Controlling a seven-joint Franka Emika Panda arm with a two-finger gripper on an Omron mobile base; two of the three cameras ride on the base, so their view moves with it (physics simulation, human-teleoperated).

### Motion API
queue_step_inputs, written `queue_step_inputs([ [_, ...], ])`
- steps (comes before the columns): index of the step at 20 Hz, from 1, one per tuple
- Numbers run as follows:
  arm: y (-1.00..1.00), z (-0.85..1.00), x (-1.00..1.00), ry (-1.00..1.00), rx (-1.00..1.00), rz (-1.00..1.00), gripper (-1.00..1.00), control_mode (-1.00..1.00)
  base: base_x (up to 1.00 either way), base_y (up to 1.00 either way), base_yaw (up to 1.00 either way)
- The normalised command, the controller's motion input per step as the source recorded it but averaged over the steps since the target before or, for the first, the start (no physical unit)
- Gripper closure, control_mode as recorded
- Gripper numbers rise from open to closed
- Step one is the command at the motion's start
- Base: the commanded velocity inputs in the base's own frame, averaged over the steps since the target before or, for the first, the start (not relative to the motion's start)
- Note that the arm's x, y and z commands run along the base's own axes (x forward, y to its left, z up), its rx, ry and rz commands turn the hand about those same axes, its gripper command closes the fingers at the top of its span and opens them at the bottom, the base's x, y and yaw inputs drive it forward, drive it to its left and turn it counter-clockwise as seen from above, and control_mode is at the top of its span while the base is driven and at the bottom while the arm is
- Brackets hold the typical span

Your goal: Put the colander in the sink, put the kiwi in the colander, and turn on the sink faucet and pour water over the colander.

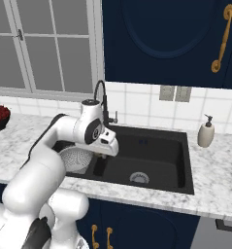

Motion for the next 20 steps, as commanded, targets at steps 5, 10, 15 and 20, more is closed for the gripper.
queue_step_inputs([
  [5, 0.99, 0.00, 0.58, 0.00, 0.13, 0.26, 1.00, -1.00, 0.00, 0.00, 0.00],
  [10, 0.81, -0.10, 0.34, 0.00, 0.04, 0.19, 1.00, -1.00, 0.00, 0.00, 0.00],
  [15, 0.65, -0.25, 0.00, 0.12, -0.01, 0.03, 1.00, -1.00, 0.00, 0.00, 0.00],
  [20, 0.48, -0.28, 0.02, 0.21, 0.00, 0.00, 1.00, -1.00, 0.00, 0.00, 0.00],
])
